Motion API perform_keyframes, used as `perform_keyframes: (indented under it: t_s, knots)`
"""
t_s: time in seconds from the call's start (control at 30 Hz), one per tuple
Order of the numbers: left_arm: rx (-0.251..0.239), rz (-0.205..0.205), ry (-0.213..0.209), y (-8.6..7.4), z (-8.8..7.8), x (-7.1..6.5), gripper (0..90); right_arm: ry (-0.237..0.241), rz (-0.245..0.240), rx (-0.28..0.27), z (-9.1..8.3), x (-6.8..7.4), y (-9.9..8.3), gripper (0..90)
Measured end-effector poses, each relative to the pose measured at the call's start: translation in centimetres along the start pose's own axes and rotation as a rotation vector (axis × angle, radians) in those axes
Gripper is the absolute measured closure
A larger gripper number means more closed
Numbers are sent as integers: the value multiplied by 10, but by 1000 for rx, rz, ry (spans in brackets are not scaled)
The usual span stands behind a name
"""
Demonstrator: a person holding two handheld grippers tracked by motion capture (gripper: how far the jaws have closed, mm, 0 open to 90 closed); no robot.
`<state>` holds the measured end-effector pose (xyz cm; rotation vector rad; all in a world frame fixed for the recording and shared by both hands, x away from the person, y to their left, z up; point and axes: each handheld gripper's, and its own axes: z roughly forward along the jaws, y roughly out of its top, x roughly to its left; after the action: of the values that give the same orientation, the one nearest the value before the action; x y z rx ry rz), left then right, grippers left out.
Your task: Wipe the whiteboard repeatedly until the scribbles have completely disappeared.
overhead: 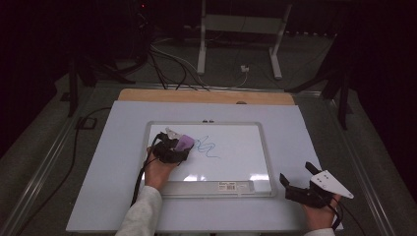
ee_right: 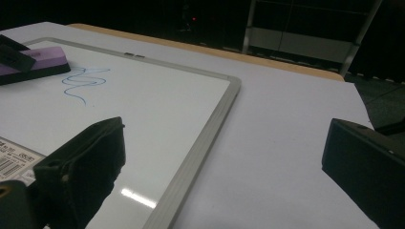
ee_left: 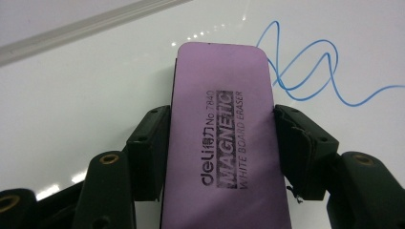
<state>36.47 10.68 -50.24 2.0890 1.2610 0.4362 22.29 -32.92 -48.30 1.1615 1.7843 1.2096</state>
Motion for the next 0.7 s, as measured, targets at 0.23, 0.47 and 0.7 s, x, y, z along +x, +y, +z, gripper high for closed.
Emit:
perform_keyframes:
  t_s: [0.23, 0.47, 0.7]
  knots:
    - [9, -89, 105, 6, 4, 22, 419, -3, 4, 2, 0, -1, 0, 15]
    - [11, -115, 119, 8, 5, 23, 419, -3, 3, 2, 0, -1, 0, 15]
    - [3, -33, 71, 2, 2, -7, 419, -2, -2, 4, 0, 0, 0, 15]
